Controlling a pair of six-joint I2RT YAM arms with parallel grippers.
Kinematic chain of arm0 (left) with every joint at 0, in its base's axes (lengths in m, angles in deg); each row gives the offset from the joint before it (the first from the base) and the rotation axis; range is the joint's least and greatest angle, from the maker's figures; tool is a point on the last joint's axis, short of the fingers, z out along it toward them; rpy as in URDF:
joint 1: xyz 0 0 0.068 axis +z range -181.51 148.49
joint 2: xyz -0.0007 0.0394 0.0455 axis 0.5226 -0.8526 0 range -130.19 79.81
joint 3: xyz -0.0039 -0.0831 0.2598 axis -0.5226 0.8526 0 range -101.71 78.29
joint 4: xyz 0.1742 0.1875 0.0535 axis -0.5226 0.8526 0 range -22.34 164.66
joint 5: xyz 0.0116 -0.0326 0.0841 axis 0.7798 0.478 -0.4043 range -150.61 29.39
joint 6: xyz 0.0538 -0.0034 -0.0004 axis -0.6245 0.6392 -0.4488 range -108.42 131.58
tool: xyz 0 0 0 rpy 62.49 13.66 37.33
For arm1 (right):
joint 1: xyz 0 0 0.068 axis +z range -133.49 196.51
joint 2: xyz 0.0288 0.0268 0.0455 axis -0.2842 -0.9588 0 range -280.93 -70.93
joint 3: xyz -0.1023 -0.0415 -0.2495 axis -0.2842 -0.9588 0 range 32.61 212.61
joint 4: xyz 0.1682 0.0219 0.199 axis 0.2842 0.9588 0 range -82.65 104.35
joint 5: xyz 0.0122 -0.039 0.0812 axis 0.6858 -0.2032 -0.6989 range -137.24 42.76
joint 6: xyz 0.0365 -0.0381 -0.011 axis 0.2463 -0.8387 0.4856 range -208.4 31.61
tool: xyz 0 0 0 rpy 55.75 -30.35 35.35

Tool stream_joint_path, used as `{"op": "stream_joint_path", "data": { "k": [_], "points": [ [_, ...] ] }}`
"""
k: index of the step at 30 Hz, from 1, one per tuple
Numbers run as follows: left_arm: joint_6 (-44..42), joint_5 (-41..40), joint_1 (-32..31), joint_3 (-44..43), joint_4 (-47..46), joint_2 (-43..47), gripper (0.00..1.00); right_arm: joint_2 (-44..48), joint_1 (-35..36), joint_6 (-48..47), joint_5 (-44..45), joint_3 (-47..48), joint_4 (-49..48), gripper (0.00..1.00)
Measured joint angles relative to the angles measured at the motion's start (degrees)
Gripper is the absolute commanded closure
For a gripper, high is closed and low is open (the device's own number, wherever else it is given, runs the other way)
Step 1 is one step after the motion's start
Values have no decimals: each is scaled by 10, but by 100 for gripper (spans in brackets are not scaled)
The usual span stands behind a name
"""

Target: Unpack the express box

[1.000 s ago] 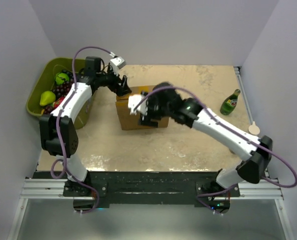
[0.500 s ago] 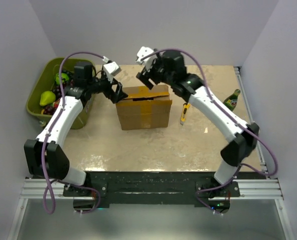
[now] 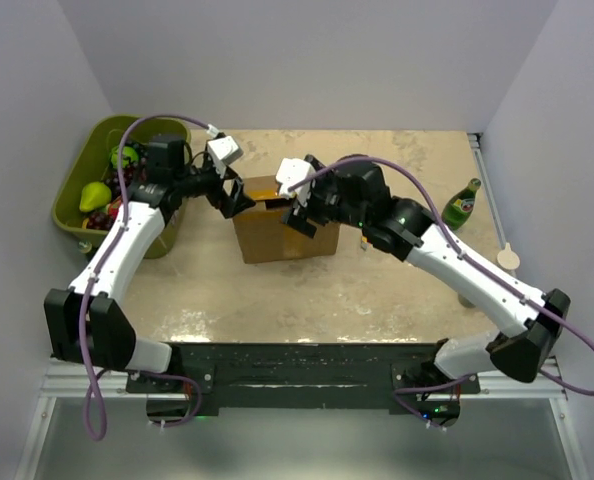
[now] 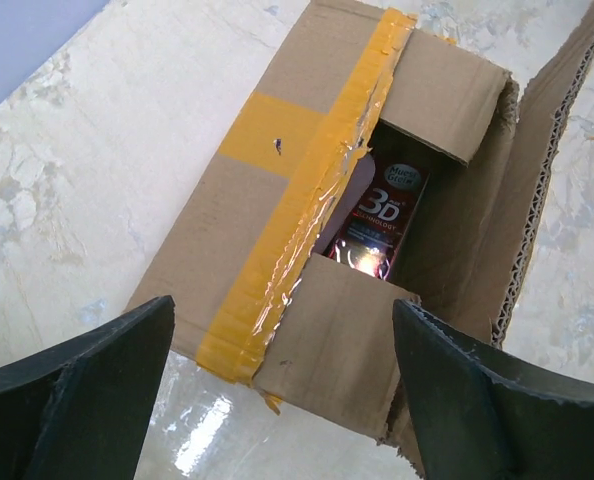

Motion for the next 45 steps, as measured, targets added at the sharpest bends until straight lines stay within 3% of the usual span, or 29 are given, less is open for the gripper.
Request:
{"op": "stream_joint_path", "data": {
  "k": [7, 14, 23, 31, 34, 39, 42, 45],
  "points": [
    [-111, -13, -38, -101, 51, -95, 4, 21, 15, -13, 3, -77, 5, 16],
    [-207, -27, -62, -212, 158, -196, 6, 17, 10, -19, -3, -72, 18, 9],
    [-233, -36, -71, -216, 187, -206, 6, 13, 10, -99, -3, -72, 21, 4],
    [-235, -36, -73, -216, 188, -206, 6, -23, 10, -155, -3, -72, 16, 14],
    [-237, -36, -74, -216, 188, -207, 6, -30, 10, -172, -4, -79, 18, 28],
    [-237, -37, -74, -231, 189, -224, 6, 0, 13, -217, 2, -138, -7, 88],
    [-237, -37, -74, -252, 195, -243, 6, 38, 22, -247, 15, -202, -42, 100],
    [-240, -35, -74, -261, 207, -252, 4, 64, 33, -289, 35, -260, -103, 100]
  ]
}}
